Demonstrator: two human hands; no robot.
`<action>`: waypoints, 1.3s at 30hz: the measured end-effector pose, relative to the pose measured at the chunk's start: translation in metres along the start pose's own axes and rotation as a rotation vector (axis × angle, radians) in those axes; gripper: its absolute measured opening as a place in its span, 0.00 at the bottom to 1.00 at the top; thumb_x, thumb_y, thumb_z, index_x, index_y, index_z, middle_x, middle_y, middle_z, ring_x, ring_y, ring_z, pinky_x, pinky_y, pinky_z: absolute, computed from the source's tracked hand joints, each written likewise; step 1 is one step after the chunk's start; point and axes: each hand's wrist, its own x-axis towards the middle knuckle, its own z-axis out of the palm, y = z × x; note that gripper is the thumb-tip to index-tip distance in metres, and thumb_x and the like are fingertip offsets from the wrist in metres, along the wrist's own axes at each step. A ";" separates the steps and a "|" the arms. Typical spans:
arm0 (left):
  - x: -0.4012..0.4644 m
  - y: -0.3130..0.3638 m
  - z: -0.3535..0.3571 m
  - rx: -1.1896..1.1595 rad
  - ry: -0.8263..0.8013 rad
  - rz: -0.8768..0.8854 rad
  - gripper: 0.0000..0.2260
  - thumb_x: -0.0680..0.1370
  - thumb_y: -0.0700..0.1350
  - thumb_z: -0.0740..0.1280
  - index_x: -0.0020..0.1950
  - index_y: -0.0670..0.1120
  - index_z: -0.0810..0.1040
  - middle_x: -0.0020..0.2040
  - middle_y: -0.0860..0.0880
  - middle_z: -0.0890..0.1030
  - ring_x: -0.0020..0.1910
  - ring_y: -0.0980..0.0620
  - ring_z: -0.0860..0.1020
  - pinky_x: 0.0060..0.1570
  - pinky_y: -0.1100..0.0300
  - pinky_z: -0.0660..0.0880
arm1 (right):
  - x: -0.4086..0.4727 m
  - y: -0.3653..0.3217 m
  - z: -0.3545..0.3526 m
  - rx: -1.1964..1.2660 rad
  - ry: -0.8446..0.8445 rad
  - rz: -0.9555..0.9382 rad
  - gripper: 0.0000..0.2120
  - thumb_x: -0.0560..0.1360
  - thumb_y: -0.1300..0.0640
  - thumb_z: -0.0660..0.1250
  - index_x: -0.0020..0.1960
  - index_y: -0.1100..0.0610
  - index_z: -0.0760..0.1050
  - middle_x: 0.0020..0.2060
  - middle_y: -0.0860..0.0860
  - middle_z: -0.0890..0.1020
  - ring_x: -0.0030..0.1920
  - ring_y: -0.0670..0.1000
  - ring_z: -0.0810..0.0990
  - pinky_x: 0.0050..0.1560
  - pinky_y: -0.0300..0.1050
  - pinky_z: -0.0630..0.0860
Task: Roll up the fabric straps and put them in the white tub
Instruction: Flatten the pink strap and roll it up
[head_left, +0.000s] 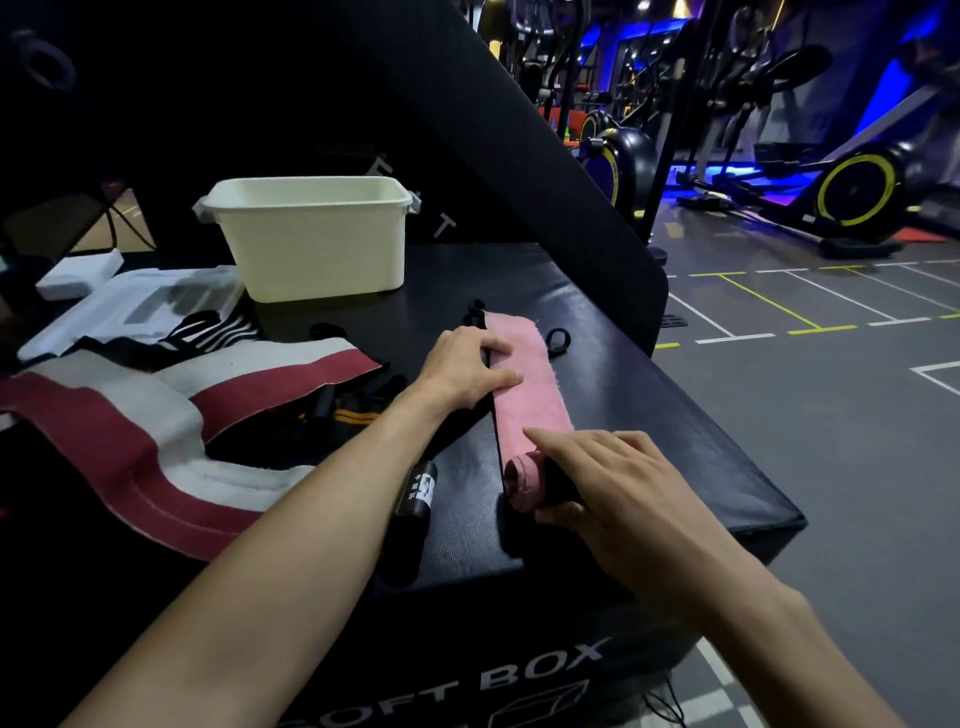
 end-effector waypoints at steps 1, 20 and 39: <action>0.000 0.000 0.000 0.022 -0.017 0.006 0.22 0.71 0.56 0.78 0.63 0.54 0.84 0.62 0.51 0.82 0.66 0.47 0.76 0.67 0.52 0.73 | 0.000 0.000 -0.001 0.022 -0.014 0.019 0.28 0.73 0.40 0.63 0.70 0.51 0.71 0.56 0.45 0.84 0.57 0.49 0.81 0.55 0.43 0.70; -0.008 0.003 -0.008 0.195 -0.034 0.034 0.21 0.74 0.65 0.71 0.64 0.60 0.81 0.64 0.50 0.74 0.67 0.46 0.68 0.64 0.48 0.72 | 0.021 0.009 0.000 0.127 -0.001 0.069 0.21 0.82 0.44 0.60 0.70 0.53 0.75 0.58 0.50 0.79 0.52 0.51 0.76 0.48 0.53 0.76; -0.010 -0.002 -0.006 0.055 -0.036 0.059 0.18 0.67 0.67 0.76 0.52 0.61 0.83 0.53 0.55 0.75 0.63 0.48 0.68 0.66 0.47 0.71 | 0.042 -0.009 0.007 -0.032 -0.040 0.309 0.14 0.84 0.47 0.56 0.58 0.51 0.78 0.59 0.49 0.72 0.59 0.54 0.68 0.53 0.50 0.62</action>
